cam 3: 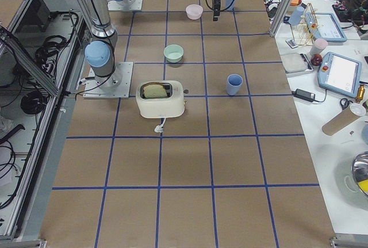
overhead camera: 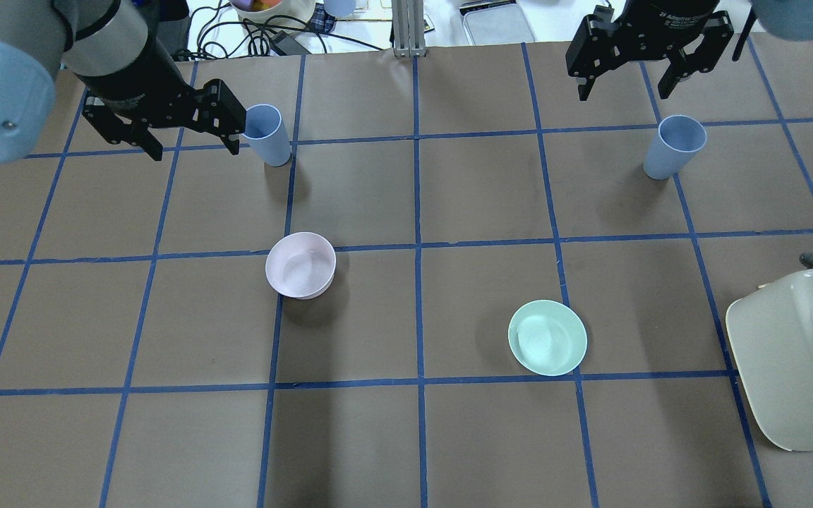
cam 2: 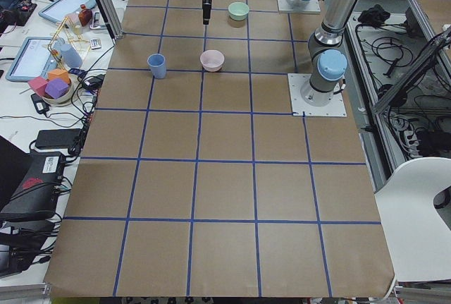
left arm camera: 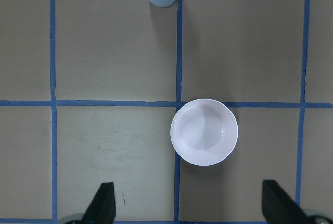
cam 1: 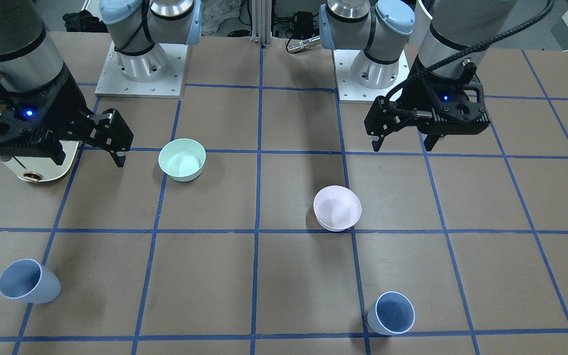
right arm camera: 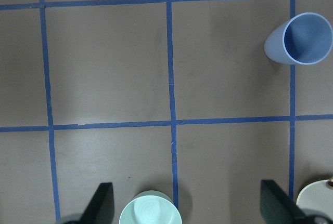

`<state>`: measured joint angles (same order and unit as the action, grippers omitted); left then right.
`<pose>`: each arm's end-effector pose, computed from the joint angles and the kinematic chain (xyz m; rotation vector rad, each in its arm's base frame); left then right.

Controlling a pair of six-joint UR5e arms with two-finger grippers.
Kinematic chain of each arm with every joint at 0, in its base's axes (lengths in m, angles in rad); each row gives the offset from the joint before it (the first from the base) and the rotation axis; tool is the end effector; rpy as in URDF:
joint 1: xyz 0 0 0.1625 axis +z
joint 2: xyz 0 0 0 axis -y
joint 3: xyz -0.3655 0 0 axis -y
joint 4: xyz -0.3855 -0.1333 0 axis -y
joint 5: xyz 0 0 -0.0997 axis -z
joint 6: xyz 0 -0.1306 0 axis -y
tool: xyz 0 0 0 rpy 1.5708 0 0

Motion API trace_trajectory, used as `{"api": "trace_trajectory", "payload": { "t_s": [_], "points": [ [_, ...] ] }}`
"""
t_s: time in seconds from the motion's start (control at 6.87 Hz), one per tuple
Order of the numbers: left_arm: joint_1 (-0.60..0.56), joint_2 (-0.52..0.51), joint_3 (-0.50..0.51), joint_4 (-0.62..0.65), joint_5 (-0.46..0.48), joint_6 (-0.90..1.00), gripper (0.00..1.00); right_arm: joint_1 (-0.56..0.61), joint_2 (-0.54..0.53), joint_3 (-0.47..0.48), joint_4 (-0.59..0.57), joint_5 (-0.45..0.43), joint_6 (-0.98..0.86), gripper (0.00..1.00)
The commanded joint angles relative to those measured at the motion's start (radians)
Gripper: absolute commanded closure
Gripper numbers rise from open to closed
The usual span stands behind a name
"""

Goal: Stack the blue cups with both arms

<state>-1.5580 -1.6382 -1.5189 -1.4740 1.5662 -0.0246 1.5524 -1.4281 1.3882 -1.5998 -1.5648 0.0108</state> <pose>-0.1272 -0.5217 0.3991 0.0583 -3.1334 0.1274 0.1240 -0.5480 0.4162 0.0454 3.1337 -0.1081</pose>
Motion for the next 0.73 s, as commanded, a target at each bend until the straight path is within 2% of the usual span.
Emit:
{"api": "trace_trajectory", "payload": {
  "t_s": [0.0, 0.29, 0.58],
  "points": [
    [0.003, -0.215, 0.223, -0.016, -0.002, -0.005, 0.00, 0.000, 0.002, 0.000, 0.003, 0.003, 0.000, 0.00],
    [0.001, -0.445, 0.404, 0.053, 0.000, 0.011, 0.00, 0.000, 0.002, 0.002, 0.001, 0.000, 0.000, 0.00],
    [-0.005, -0.582, 0.416, 0.142, 0.000, 0.023, 0.00, 0.000, 0.002, 0.000, 0.003, 0.000, -0.002, 0.00]
  ]
}}
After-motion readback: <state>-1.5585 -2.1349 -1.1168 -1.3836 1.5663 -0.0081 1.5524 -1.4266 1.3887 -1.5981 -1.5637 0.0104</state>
